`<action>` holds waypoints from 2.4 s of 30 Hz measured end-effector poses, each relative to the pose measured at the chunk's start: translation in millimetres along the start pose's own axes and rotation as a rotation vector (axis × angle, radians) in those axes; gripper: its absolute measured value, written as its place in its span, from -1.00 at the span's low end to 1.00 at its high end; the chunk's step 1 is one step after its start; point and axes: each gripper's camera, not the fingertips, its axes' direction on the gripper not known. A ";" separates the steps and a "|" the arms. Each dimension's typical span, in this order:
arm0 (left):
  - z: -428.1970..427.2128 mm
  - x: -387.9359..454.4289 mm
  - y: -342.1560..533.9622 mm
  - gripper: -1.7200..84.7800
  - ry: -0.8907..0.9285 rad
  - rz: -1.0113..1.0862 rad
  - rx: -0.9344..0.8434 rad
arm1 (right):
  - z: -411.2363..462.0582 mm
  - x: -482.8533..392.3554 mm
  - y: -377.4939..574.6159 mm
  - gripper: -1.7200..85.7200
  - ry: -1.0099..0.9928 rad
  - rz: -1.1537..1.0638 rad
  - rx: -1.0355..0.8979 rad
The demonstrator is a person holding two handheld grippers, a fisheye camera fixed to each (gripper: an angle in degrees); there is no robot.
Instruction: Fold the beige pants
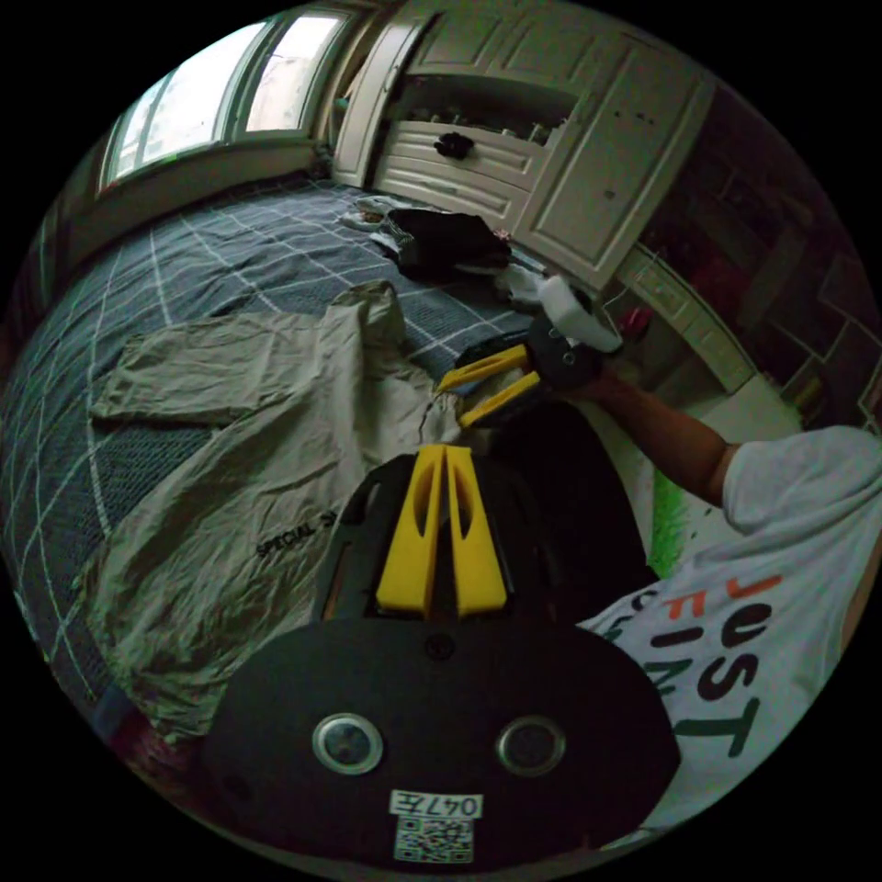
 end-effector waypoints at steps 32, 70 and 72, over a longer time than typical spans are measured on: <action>38.5 -366.8 -103.0 -0.95 -0.342 -0.634 -0.117 | -67.4 235.2 218.6 -0.81 0.055 0.669 0.301; -28.1 -321.5 -38.5 -0.83 -0.381 -0.597 0.211 | -160.2 280.5 239.7 -0.94 0.320 0.935 0.434; -36.4 -312.5 -40.4 -0.82 -0.420 -0.547 0.235 | -186.5 265.7 244.5 -0.94 0.339 1.008 0.615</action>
